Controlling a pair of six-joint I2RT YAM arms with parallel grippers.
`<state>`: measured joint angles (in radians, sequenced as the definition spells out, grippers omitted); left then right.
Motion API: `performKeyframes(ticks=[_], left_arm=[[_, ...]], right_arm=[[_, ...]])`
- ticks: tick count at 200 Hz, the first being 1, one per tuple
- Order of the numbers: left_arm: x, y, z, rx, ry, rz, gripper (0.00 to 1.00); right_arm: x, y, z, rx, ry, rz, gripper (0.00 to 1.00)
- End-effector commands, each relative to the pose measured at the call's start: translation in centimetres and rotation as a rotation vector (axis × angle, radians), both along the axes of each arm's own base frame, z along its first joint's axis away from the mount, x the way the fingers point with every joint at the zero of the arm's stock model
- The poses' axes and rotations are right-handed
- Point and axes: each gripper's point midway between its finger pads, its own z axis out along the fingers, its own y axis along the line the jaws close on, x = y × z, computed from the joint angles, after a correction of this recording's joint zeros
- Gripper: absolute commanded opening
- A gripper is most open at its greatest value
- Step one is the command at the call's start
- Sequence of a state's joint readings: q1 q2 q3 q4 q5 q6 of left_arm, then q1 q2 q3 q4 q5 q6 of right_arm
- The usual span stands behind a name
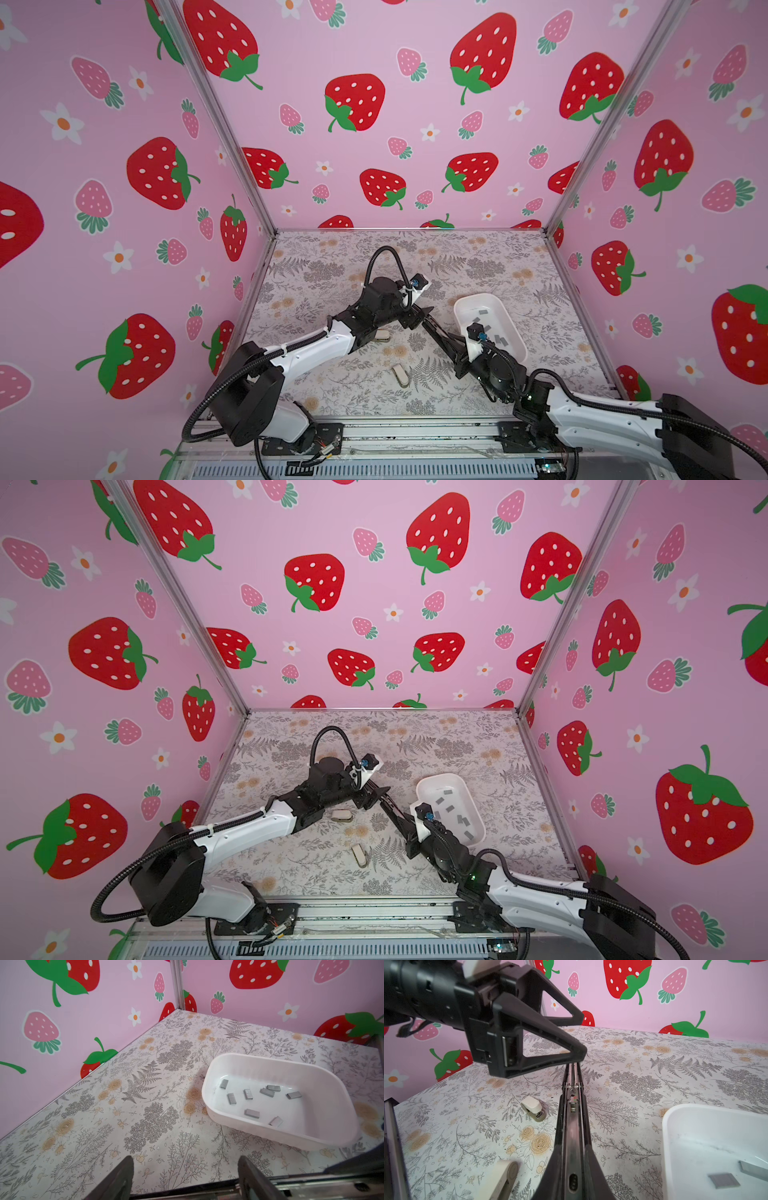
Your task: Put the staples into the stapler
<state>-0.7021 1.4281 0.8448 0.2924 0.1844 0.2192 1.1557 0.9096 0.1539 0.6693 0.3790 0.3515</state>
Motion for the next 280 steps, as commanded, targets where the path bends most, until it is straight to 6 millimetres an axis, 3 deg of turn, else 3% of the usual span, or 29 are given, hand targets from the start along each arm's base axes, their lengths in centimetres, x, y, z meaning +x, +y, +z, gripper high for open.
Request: performKeyframes(ticks=[1,34,47,67,123,183,199,221,253,280], left_arm=[[0.9,1.0,3.5,-0.066,-0.064,0.060,0.81],[0.3,4.0,6.5,-0.122,-0.067,0.157,0.87],[0.2,5.9,8.2,-0.185,-0.048,0.245,1.00],[-0.2,8.6,9.9,-0.275,0.006,0.329,0.99],[-2.5,13.4,10.3,-0.402,0.069,0.446,0.99],[-3.7,14.1,11.8,-0.465,0.096,0.453,0.99],[-3.6,14.1,12.7,-0.511,0.101,0.454,0.99],[-3.4,14.6,15.1,-0.597,0.112,0.483,0.99],[-3.7,16.1,20.1,-0.659,0.038,0.514,0.99],[-3.7,17.4,23.0,-0.520,-0.151,0.530,0.99]], right_arm=[[1.1,0.0,2.6,0.128,-0.026,-0.071,0.06],[2.9,-0.2,1.5,0.111,0.007,-0.187,0.06],[3.4,0.1,1.1,0.104,0.017,-0.214,0.07],[4.1,1.0,0.4,0.088,0.033,-0.237,0.09],[5.6,3.1,-2.8,0.023,0.087,-0.282,0.12],[6.0,4.1,-6.3,-0.029,0.115,-0.277,0.15],[6.1,4.3,-7.2,-0.044,0.125,-0.271,0.20],[6.0,4.7,-7.4,-0.042,0.126,-0.250,0.31],[5.7,5.6,-6.5,-0.032,0.120,-0.201,0.46],[5.5,5.4,-5.1,-0.034,0.122,-0.192,0.51]])
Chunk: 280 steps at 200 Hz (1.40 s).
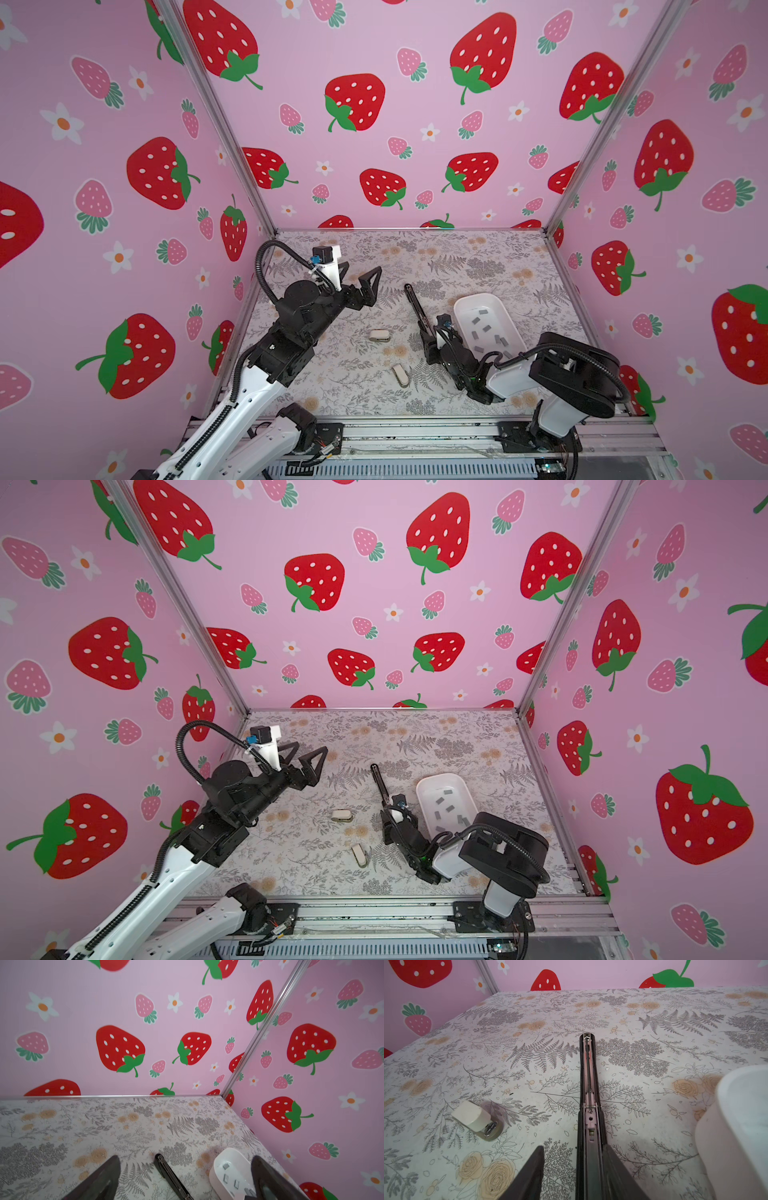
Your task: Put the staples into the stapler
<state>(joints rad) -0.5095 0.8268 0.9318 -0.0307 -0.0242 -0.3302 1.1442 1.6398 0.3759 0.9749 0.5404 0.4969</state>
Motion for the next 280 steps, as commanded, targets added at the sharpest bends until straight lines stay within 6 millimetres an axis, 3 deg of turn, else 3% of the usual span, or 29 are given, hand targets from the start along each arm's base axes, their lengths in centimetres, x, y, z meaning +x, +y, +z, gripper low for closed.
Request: performKeyframes(ticks=[1,29,53,73,100,114,127,142,160,175,189,202,215,237,250,280], left_arm=[[-0.3,1.7,4.1,0.120,-0.144,0.075,0.99],[1.3,1.5,1.9,0.443,-0.245,0.095,0.99],[4.0,2.3,1.1,0.482,-0.274,0.156,0.99],[5.3,0.5,-0.3,0.599,-0.268,0.013,0.98],[6.1,-2.5,-5.4,0.756,-0.207,-0.202,0.99],[6.6,-3.0,-7.7,0.803,-0.164,-0.260,1.00],[6.3,-3.7,-9.3,0.847,-0.156,-0.335,0.95],[5.4,-4.5,-10.2,0.887,-0.190,-0.422,0.93],[4.6,-5.4,-10.7,0.902,-0.238,-0.497,0.97],[3.2,-6.5,-11.2,0.972,-0.253,-0.614,0.95],[3.4,-6.9,-12.0,1.005,-0.222,-0.629,0.95],[3.2,-7.0,-13.8,1.040,-0.186,-0.671,0.94],[2.9,-6.6,-17.0,1.101,-0.128,-0.724,0.93],[1.9,-5.9,-21.5,1.255,-0.029,-0.828,0.93],[3.3,-6.4,-21.8,1.278,-0.004,-0.779,0.92],[2.4,-7.7,-22.4,1.219,0.125,-0.864,0.84]], right_arm=[[0.1,0.5,2.6,0.059,-0.013,0.008,0.51],[-0.6,-0.8,5.3,0.097,0.021,-0.012,0.54],[-2.6,-1.5,8.5,0.163,0.098,0.050,0.57],[-4.0,-3.3,11.6,0.227,0.124,0.071,0.60],[-5.4,-5.9,16.6,0.315,0.083,0.099,0.69],[-5.1,-7.4,18.9,0.300,0.054,0.050,0.76],[-4.6,-8.3,20.7,0.292,0.033,0.009,0.80],[-3.7,-8.3,23.0,0.262,-0.019,-0.014,0.84],[-1.1,-9.2,24.6,0.175,-0.070,-0.131,0.89],[1.8,-10.2,24.8,0.154,-0.081,-0.214,0.89],[4.5,-11.5,24.4,0.198,-0.084,-0.248,0.89],[7.2,-12.4,22.0,0.183,-0.054,-0.295,0.88],[9.0,-13.6,19.4,0.157,-0.031,-0.355,0.87],[10.8,-13.7,15.0,0.117,0.062,-0.389,0.87],[11.4,-12.3,14.3,0.107,0.105,-0.336,0.85],[11.4,-12.0,14.2,0.115,0.116,-0.322,0.86]])
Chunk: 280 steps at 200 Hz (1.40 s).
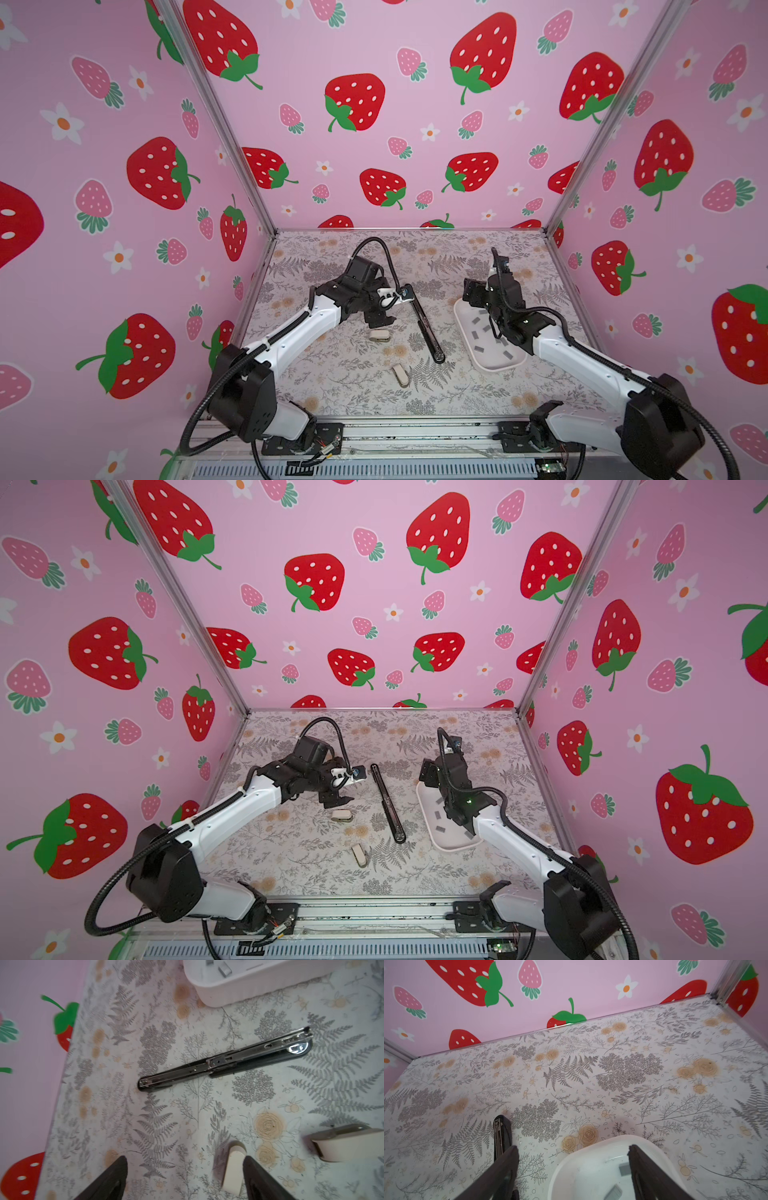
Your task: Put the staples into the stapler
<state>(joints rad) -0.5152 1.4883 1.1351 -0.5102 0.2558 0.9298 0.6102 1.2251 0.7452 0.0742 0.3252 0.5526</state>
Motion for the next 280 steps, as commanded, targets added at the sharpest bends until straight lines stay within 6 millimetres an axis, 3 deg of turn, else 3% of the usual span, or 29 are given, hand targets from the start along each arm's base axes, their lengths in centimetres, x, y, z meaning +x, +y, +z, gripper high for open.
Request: performKeyframes(ticks=[1,37,64,96,166,280], left_arm=[[-0.6,-0.4,1.2,0.036,0.044,-0.008,0.84],[-2.7,0.3,-3.1,0.202,0.075,-0.117,0.84],[-3.0,0.6,-3.9,0.259,0.174,-0.108,0.74],[-2.8,1.8,-6.1,0.367,0.163,-0.098,0.75],[-2.7,2.5,-8.2,0.448,0.230,-0.086,0.71],[-3.1,1.7,-9.8,0.467,0.301,-0.102,0.59]], right_arm=[[0.4,1.0,3.3,0.090,-0.068,0.029,0.86],[-0.1,0.3,3.6,0.103,-0.098,0.017,0.88],[0.1,0.3,3.2,0.088,-0.083,0.011,0.88],[-0.1,0.0,3.4,0.084,-0.092,0.002,0.88],[-0.3,0.0,3.7,0.091,-0.096,0.007,0.88],[-0.1,0.5,3.1,0.084,-0.076,0.026,0.89]])
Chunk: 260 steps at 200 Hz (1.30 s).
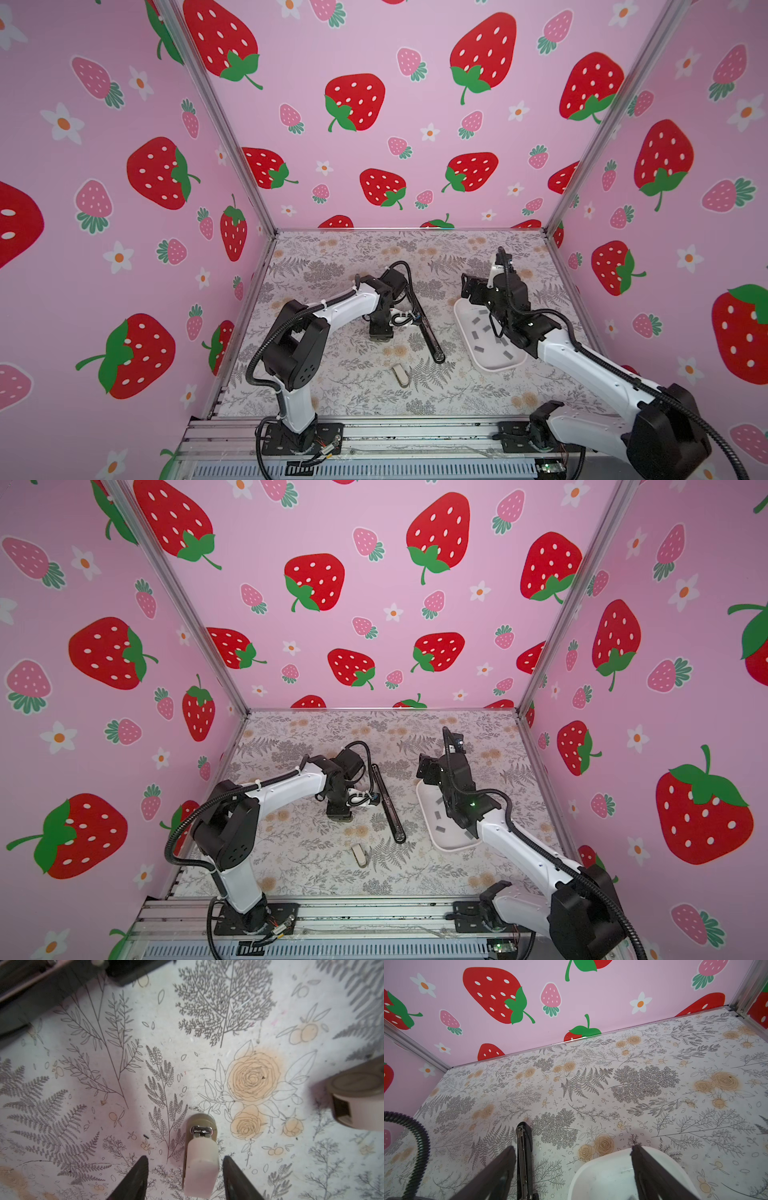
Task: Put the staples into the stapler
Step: 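Lower the open left gripper over the small white clip, then close the left gripper on the white clip and lift it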
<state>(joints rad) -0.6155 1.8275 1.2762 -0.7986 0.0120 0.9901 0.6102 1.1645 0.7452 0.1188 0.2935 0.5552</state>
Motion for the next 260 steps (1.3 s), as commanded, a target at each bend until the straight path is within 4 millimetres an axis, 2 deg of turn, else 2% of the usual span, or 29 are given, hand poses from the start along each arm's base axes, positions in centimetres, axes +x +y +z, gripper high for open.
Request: performKeyframes(ticks=[1,43,94,144,179,215,260], left_arm=[[-0.7,-0.3,0.5,-0.002,0.042,-0.026,0.59],[-0.9,-0.3,0.3,0.002,0.063,-0.031,0.55],[-1.2,-0.3,0.0,0.008,0.077,-0.036,0.58],[-1.3,-0.3,-0.5,0.021,0.094,-0.040,0.53],[-1.4,-0.1,-0.8,0.038,0.106,-0.042,0.41],[-1.3,-0.4,-0.1,0.016,0.104,-0.041,0.28],[-1.4,-0.8,1.6,-0.040,0.091,-0.045,0.25]], right_arm=[[0.2,0.0,0.1,0.010,0.002,-0.001,0.89],[0.3,0.2,-0.2,0.006,0.012,0.004,0.89],[0.3,0.3,-0.2,0.004,0.013,0.005,0.89],[0.3,0.3,-0.3,0.002,0.017,0.008,0.89],[0.3,0.4,-0.4,0.005,0.021,0.011,0.89],[0.3,0.4,-0.4,0.006,0.020,0.012,0.89],[0.2,0.5,-0.5,0.009,0.025,0.016,0.89]])
